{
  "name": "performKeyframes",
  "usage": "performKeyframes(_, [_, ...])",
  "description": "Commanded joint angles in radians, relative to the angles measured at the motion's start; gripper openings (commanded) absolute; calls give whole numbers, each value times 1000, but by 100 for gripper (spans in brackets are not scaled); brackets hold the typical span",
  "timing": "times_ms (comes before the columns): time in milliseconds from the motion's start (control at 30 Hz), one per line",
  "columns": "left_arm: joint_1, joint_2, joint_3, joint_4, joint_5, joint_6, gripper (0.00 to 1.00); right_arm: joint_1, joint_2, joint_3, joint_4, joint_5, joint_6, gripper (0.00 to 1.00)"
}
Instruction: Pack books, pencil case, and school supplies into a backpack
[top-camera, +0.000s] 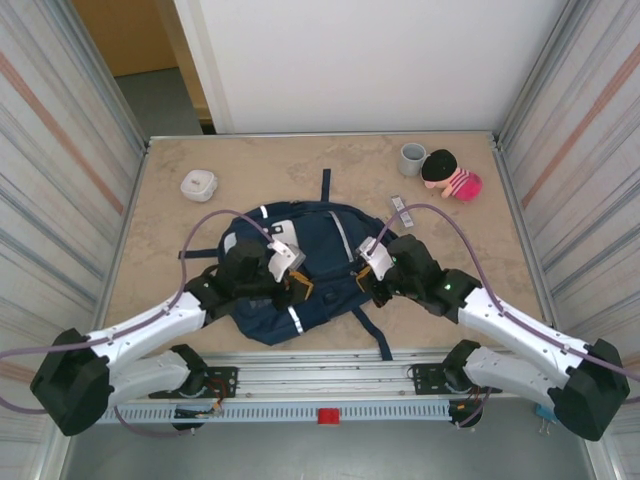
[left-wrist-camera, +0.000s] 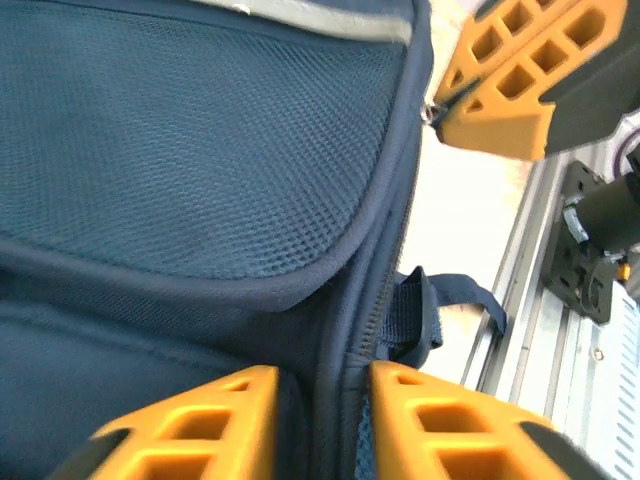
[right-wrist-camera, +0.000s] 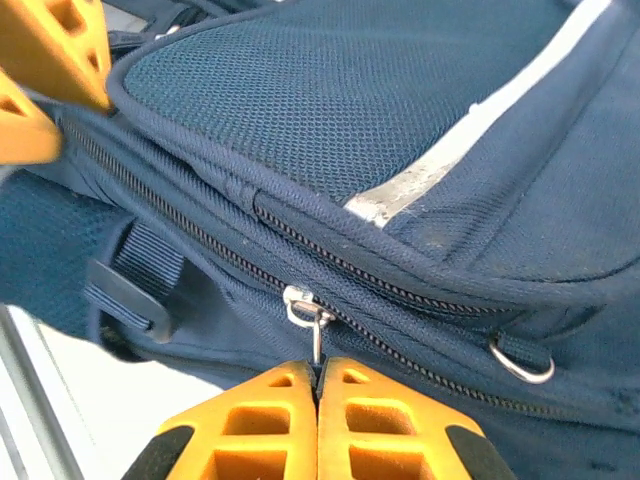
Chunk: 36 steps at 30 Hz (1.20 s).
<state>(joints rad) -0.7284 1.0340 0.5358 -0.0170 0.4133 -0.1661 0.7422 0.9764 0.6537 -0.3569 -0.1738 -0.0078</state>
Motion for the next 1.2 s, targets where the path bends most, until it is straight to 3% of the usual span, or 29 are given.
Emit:
performKeyframes(0, [8, -79, 21, -100, -105, -83, 52, -19, 52, 65, -84, -141, 103, 0])
performKeyframes(33, [9, -94, 30, -149, -139, -140, 63, -19, 70, 77, -93, -166, 127, 0])
performKeyframes(133, [11, -144, 59, -342, -237, -310, 74, -18, 112, 105, -111, -211, 158, 0])
performKeyframes(267, [23, -228, 15, -519, -335, -555, 80, -5, 146, 109, -96, -249, 178, 0])
performKeyframes(400, [78, -336, -116, -517, -383, -685, 79, 55, 169, 129, -127, -175, 205, 0])
performKeyframes(600, [316, -334, -250, -352, -294, -667, 72, 185, 199, 143, -125, -99, 261, 0])
performKeyframes(767, [459, -148, -181, -211, -217, -578, 73, 281, 256, 144, -12, -118, 344, 0])
performKeyframes(1000, [486, 305, 87, -52, -95, -480, 76, 360, 401, 205, 144, -122, 450, 0])
performKeyframes(1067, [488, 359, 148, -46, -78, -481, 76, 360, 424, 208, 204, -111, 499, 0])
performKeyframes(1167, [487, 322, 184, -70, -69, -500, 78, 361, 454, 220, 249, -94, 542, 0])
